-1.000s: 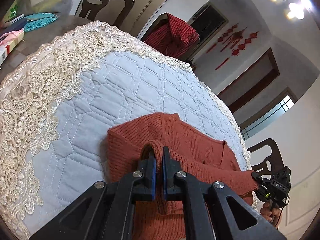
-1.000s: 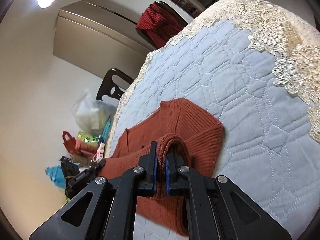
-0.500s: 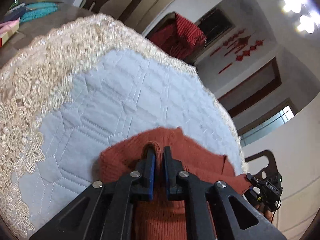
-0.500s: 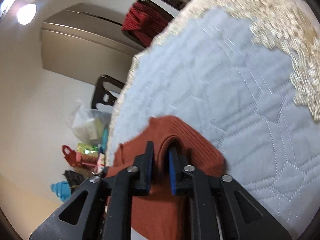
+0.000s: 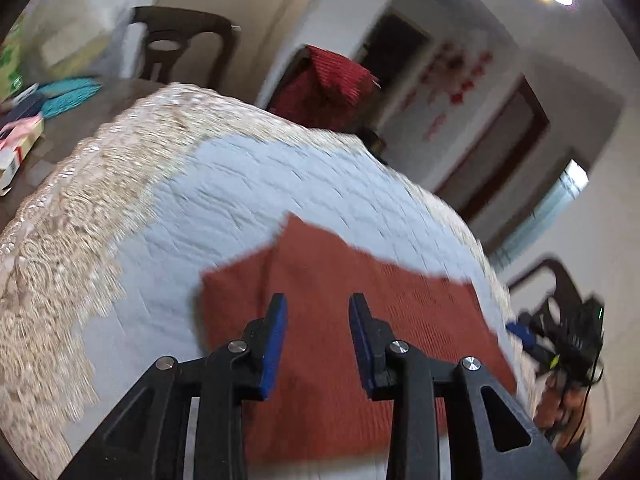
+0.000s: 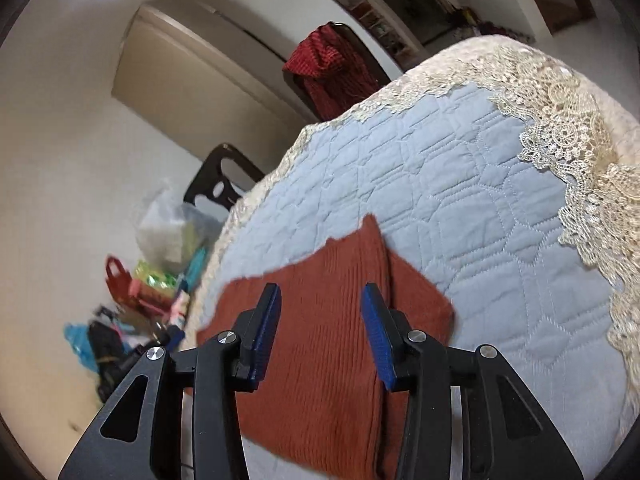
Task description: Fold small clothes
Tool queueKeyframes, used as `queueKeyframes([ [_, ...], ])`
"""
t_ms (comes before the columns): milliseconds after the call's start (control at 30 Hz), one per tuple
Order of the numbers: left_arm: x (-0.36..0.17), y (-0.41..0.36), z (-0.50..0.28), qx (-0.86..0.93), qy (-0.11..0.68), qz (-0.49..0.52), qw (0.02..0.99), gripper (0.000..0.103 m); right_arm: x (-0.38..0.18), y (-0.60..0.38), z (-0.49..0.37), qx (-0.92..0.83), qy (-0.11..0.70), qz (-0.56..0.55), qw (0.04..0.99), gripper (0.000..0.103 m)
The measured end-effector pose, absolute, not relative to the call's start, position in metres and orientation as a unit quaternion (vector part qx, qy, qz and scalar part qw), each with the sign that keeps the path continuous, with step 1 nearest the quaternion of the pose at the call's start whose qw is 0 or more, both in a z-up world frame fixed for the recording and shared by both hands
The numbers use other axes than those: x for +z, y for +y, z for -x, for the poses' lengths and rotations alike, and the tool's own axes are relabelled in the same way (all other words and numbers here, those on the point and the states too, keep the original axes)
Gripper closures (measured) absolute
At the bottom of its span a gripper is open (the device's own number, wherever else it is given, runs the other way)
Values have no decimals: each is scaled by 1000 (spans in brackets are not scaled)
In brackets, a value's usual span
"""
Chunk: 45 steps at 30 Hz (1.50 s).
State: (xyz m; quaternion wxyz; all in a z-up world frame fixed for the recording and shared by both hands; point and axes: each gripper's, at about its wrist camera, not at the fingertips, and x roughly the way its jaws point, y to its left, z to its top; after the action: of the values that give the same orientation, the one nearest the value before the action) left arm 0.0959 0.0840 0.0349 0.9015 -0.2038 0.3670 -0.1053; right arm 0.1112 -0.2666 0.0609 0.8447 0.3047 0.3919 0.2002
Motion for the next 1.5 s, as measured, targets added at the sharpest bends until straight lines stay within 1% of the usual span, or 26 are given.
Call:
queueKeyframes([
  [167,25,55,-72,-124,381,141,905,69,64,-235,-66,207,407,-204,866,61],
  [267,5,48,-71,-118,414,121,894,70,53,-224,-49,193,424,-150,872,63],
  [300,6,46,-68,-116,403,110,901,69,48,-224,-49,183,430,-136,873,67],
  [333,8,44,-67,-113,407,105,901,69,42,-224,-49,160,438,-114,877,84],
  [367,12,42,-66,-111,409,101,900,69,41,-227,-48,148,437,-108,881,89],
  [500,28,39,-54,-114,390,95,909,69,55,-230,-39,136,417,-111,892,89],
  [667,38,13,-57,-144,380,101,908,69,57,-196,-33,180,416,-100,885,89],
  [800,20,-31,-65,-186,407,68,892,69,47,-166,-37,215,426,-95,874,89],
  [867,6,-43,-69,-189,429,51,882,69,34,-161,-43,198,450,-78,867,89],
  [900,7,-47,-66,-184,420,38,888,69,32,-163,-43,199,449,-84,867,90],
  [1100,24,-54,-65,-192,404,44,893,69,51,-167,-29,209,423,-89,877,88],
  [1233,7,-67,-72,-194,423,41,884,69,40,-164,-36,200,435,-91,873,87],
  [1300,10,-64,-70,-196,420,43,885,69,31,-163,-42,195,447,-93,868,87],
  [1500,27,-31,-57,-152,389,40,908,69,52,-186,-29,181,418,-113,883,87],
])
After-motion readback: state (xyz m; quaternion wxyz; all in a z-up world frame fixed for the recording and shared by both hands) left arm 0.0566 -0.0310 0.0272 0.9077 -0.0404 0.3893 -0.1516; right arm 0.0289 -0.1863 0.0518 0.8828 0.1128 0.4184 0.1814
